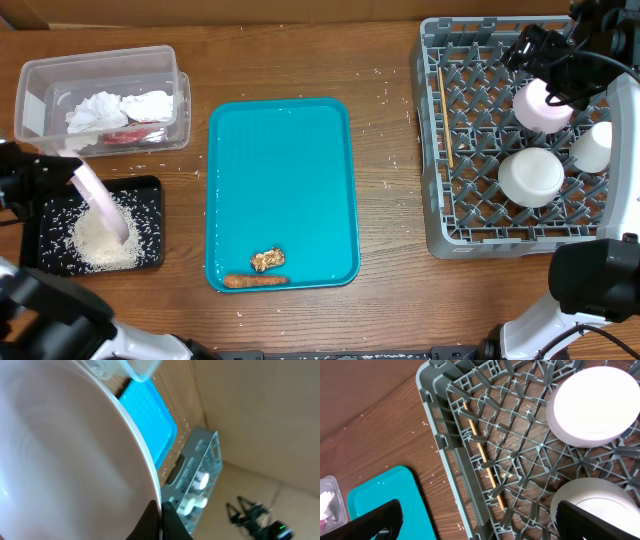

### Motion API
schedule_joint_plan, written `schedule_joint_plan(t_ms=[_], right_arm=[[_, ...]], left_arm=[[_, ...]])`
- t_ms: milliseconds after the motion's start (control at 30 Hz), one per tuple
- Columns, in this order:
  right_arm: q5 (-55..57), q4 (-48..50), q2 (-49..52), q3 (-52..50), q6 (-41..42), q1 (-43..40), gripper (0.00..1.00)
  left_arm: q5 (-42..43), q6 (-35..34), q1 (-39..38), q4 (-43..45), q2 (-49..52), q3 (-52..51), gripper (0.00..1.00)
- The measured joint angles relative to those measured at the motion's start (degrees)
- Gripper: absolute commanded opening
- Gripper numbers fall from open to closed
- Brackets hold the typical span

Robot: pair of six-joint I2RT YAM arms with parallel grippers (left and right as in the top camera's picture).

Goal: Sort waste into correct bins and load items into the dishwasher
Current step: 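Tilt the plate with the left gripper to pour rice onto black tray, then carry the empty plate back and set it on the teal tray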

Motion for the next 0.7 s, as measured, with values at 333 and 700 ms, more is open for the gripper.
schedule_joint_plan(t_ms=[333, 700], right_arm=[[0.0, -0.02, 0.0, 0.0, 0.02, 0.0, 1.0], [0.0, -0.02, 0.0, 0.0, 0.0, 0.0, 1.0]], left_arm=[[-10.45, -5.97, -23.06, 6.36, -12.63, 0.02, 0.04], [-30.14, -17.77, -54.31, 19.39, -9.42, 0.0, 0.04]])
